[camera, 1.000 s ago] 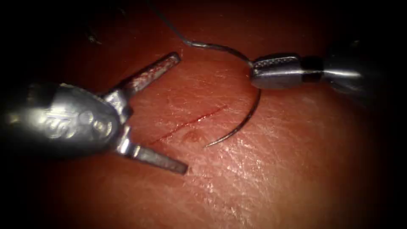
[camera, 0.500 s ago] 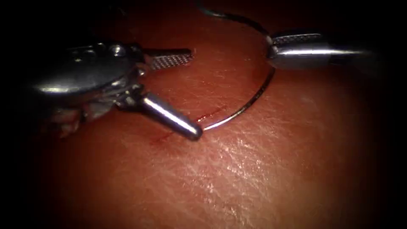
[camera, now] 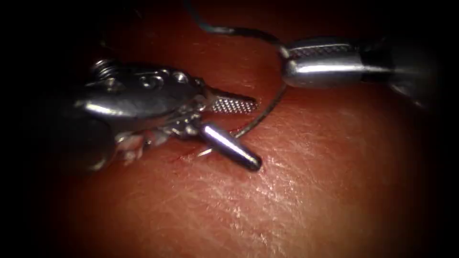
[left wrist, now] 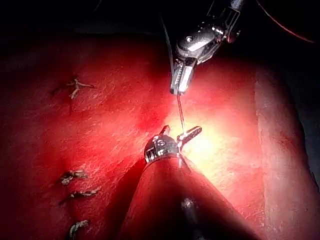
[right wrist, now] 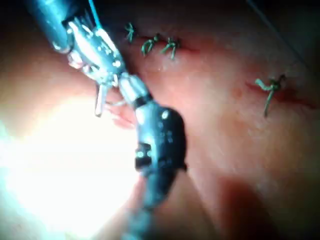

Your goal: Wound Closure

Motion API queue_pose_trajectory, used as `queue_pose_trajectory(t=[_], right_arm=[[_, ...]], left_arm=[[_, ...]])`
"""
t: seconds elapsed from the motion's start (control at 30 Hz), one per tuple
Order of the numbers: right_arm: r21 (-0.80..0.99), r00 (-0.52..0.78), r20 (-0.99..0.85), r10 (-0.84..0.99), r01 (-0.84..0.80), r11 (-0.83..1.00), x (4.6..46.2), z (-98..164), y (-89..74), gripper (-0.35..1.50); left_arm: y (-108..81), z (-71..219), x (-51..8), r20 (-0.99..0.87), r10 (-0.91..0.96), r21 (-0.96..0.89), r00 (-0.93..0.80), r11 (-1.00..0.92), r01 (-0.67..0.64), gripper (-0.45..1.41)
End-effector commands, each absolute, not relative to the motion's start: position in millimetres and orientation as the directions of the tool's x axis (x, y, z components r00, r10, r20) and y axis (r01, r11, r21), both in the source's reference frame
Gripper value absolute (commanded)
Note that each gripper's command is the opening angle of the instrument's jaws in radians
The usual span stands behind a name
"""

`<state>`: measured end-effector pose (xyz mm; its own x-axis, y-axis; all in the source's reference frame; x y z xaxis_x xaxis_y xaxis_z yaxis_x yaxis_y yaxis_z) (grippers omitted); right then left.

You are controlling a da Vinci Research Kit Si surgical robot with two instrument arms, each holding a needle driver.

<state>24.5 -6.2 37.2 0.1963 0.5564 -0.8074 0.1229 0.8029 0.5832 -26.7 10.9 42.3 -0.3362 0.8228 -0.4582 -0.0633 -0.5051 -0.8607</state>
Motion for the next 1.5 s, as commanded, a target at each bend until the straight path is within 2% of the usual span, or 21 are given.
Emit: queue_pose_trajectory(t=[0.03,0.23,0.37,0.4,0.63,0.67,0.7,0.73,0.77,0.8,0.9,1.07,1.23,1.3,1.5], right_arm=[[0.583,0.196,-0.807,0.556,0.122,0.803,25.2,37.9,-6.7,-0.35],[0.576,0.194,-0.813,0.549,0.128,0.807,25.3,38.2,-7.0,-0.35],[0.574,0.203,-0.814,0.545,0.130,0.809,25.4,38.4,-7.4,-0.35],[0.573,0.204,-0.814,0.544,0.130,0.809,25.5,38.5,-7.4,-0.35],[0.576,0.211,-0.811,0.546,0.115,0.810,25.8,38.3,-7.0,-0.35],[0.572,0.209,-0.810,0.548,0.080,0.816,25.8,38.2,-6.9,-0.30],[0.566,0.206,-0.810,0.549,0.028,0.824,25.8,38.1,-6.8,0.24],[0.563,0.208,-0.808,0.551,-0.002,0.826,25.9,38.0,-6.7,0.62],[0.562,0.212,-0.805,0.553,-0.022,0.827,25.9,37.8,-6.6,0.89],[0.562,0.222,-0.800,0.557,-0.046,0.826,25.9,37.6,-6.4,1.08],[0.556,0.251,-0.785,0.566,-0.117,0.823,25.9,36.8,-6.0,1.23],[0.498,0.324,-0.774,0.544,-0.218,0.839,26.1,35.2,-6.2,1.28],[0.360,0.413,-0.781,0.467,-0.313,0.879,27.0,32.0,-6.9,1.20],[0.265,0.457,-0.789,0.411,-0.350,0.898,27.4,30.5,-7.2,1.15],[0.142,0.498,-0.798,0.340,-0.393,0.908,28.8,28.8,-7.4,1.09]], left_arm=[[10.6,42.7,-27.2,-0.461,0.820,-0.861,-0.339,-0.506,-0.053,0.51],[10.3,42.6,-27.3,-0.472,0.817,-0.857,-0.333,-0.514,-0.047,0.14],[10.1,42.5,-27.1,-0.471,0.822,-0.857,-0.321,-0.512,-0.053,-0.38],[10.0,42.5,-27.1,-0.472,0.822,-0.857,-0.319,-0.512,-0.051,-0.45],[9.1,42.7,-27.4,-0.484,0.819,-0.848,-0.307,-0.526,-0.064,-0.45],[9.1,42.7,-27.4,-0.486,0.820,-0.846,-0.303,-0.528,-0.073,-0.45],[9.0,42.8,-27.4,-0.487,0.821,-0.844,-0.299,-0.530,-0.080,-0.45],[9.0,42.8,-27.4,-0.488,0.821,-0.842,-0.295,-0.532,-0.089,-0.45],[9.0,42.9,-27.4,-0.489,0.822,-0.840,-0.291,-0.534,-0.097,-0.45],[9.0,42.9,-27.4,-0.490,0.823,-0.838,-0.287,-0.535,-0.105,-0.45],[9.0,42.9,-27.4,-0.494,0.829,-0.827,-0.264,-0.541,-0.151,-0.45],[9.0,42.9,-27.4,-0.495,0.838,-0.812,-0.230,-0.540,-0.219,-0.40],[9.1,42.9,-27.5,-0.492,0.850,-0.797,-0.190,-0.527,-0.294,-0.25],[9.1,43.0,-27.5,-0.490,0.854,-0.794,-0.176,-0.520,-0.315,-0.27],[9.0,42.9,-27.6,-0.484,0.862,-0.783,-0.150,-0.503,-0.366,-0.37]])
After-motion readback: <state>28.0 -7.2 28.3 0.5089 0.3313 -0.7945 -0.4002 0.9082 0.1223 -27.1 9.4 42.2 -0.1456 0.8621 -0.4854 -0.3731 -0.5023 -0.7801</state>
